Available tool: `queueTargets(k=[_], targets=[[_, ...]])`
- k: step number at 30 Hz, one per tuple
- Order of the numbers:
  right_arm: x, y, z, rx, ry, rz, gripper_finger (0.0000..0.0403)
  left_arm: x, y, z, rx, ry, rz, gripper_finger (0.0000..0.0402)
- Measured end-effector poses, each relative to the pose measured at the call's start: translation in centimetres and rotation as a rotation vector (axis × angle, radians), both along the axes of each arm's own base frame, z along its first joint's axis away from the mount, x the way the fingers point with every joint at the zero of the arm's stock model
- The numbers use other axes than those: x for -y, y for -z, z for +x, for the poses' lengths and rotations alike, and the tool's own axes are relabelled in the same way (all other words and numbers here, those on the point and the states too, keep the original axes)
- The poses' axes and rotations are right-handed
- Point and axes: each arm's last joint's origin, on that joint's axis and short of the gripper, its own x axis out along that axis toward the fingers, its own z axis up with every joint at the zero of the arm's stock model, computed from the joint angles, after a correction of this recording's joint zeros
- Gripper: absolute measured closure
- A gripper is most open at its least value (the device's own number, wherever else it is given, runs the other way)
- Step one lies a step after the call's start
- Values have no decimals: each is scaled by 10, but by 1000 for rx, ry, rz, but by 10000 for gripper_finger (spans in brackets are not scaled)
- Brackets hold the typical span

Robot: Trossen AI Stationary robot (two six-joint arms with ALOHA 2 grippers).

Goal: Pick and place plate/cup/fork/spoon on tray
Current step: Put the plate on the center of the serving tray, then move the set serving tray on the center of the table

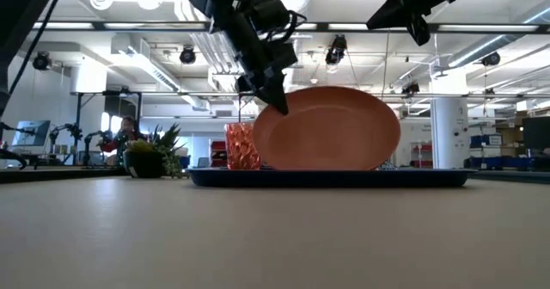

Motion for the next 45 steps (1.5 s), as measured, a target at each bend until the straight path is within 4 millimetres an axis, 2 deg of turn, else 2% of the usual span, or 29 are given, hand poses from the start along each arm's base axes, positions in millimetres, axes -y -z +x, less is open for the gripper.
queueTargets(k=[7, 17, 28, 41, 45], targets=[[1, -3, 1, 23, 13, -16, 394, -5, 9, 3, -10, 5, -15, 402], [1, -3, 1, 23, 19, -18, 394, -6, 10, 2, -14, 12, -14, 400], [1, -3, 1, 22, 17, -20, 394, -7, 9, 3, -17, 31, 33, 335], [1, -2, 0, 20, 16, -15, 394, -5, -16, -5, 31, 15, 114, 322], [0, 5, -2, -41, 27, 54, 394, 0, -29, -10, 63, 18, 125, 322]])
